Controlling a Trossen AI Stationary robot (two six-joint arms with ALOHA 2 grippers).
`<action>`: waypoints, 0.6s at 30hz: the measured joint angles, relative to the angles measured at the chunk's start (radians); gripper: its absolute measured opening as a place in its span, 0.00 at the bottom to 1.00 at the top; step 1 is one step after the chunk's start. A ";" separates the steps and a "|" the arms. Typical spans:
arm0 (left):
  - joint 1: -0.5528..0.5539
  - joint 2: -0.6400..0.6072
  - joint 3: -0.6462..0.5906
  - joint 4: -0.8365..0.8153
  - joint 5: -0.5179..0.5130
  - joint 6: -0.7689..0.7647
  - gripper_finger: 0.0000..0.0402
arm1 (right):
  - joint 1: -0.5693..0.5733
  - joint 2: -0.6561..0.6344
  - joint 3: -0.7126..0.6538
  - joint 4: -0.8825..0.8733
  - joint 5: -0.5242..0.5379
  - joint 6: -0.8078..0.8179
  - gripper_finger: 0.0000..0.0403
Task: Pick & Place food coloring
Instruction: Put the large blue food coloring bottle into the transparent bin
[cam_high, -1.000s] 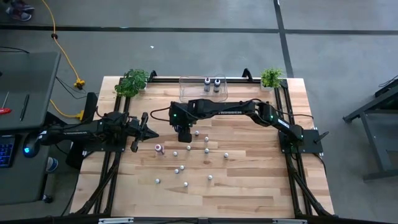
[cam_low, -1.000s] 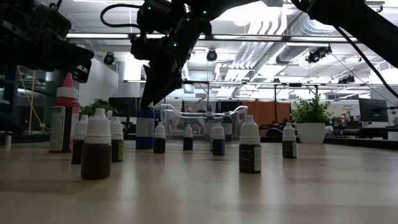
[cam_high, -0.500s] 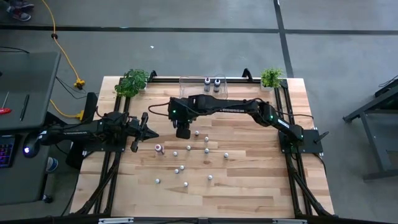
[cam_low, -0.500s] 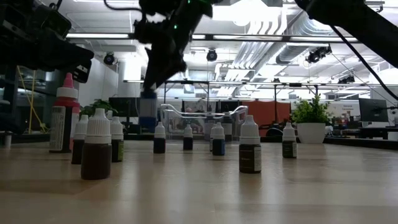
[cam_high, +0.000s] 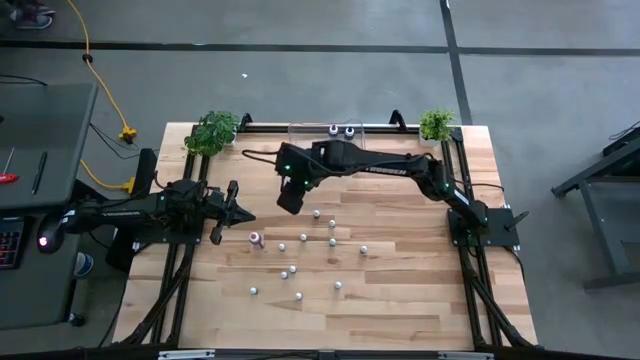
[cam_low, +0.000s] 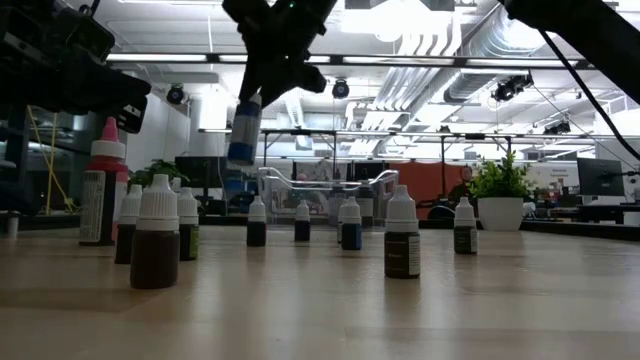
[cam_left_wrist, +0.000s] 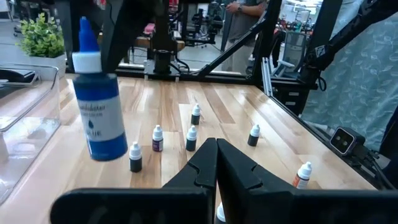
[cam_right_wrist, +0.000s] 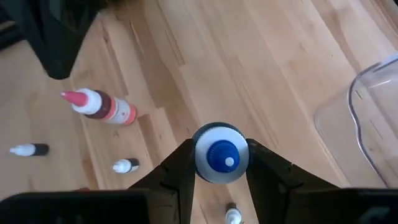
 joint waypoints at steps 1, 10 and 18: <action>0.000 0.000 0.000 0.000 0.000 0.000 0.01 | 0.000 -0.007 0.000 0.002 -0.011 0.000 0.27; 0.000 0.000 0.000 -0.001 -0.006 0.000 0.01 | -0.014 -0.092 0.000 0.018 -0.176 -0.114 0.27; 0.000 0.000 0.000 -0.002 -0.009 0.000 0.01 | -0.045 -0.180 0.001 0.021 -0.345 -0.291 0.27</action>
